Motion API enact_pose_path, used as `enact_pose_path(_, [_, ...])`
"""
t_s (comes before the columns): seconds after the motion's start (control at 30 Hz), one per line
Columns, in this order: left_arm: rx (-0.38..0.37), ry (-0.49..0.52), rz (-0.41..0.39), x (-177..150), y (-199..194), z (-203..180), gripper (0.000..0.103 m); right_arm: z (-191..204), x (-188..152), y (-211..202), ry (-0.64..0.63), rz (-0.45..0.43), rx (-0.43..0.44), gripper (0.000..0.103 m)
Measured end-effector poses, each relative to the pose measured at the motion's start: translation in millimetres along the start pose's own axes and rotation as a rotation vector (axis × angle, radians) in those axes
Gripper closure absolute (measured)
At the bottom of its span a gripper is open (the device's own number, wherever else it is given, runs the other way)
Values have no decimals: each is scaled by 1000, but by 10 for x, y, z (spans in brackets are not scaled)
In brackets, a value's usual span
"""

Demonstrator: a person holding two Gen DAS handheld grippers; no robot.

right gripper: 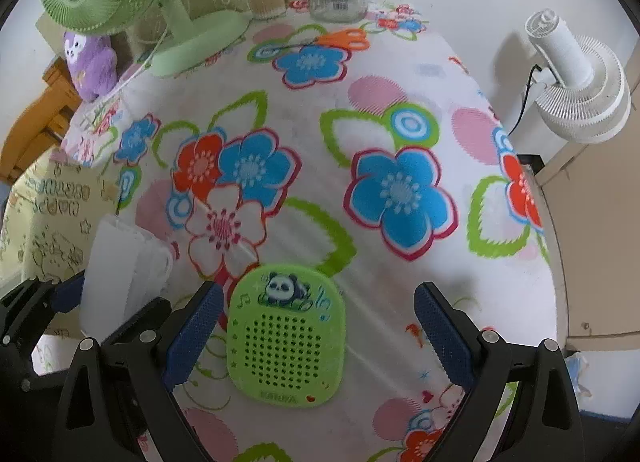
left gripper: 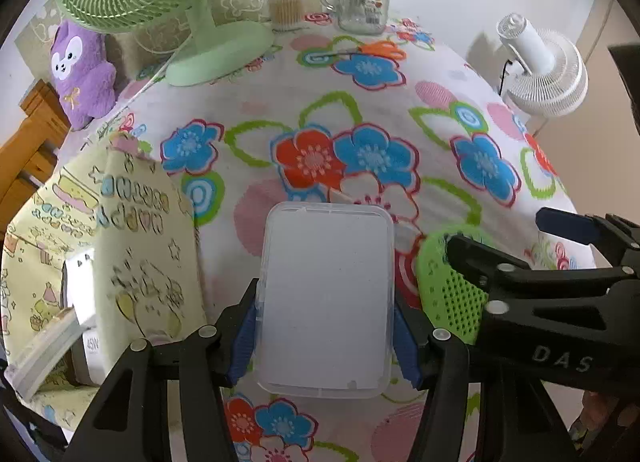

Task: Organize rigid objects
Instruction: 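Close the left tool on the white power bank while the right tool closes on the green speaker, then lift and carry the power bank and speaker over the box with both tools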

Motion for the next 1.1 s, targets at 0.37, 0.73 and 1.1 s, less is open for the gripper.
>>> enact_pose_path(0.37, [4, -50, 26, -258, 66, -66, 43, 105, -215, 173, -33, 49, -11, 5])
enact_pose_path(0.73, [-6, -82, 67, -429, 169, -102, 43, 220, -303, 224, -97, 29, -89, 25])
enact_pose_path(1.1, [-20, -77, 45, -301, 61, -120, 43, 219, -241, 48, -66, 10, -74, 25])
Point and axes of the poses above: each gripper's, at about its wrist camera, not at the fingertips, and y roughly the way its jaws point, z to its left, x to its top, the point moved 9 cm from there along y, roughly the way its jaws point, and after that the axes turned 6 degrees about y, right-handed, at the moved point
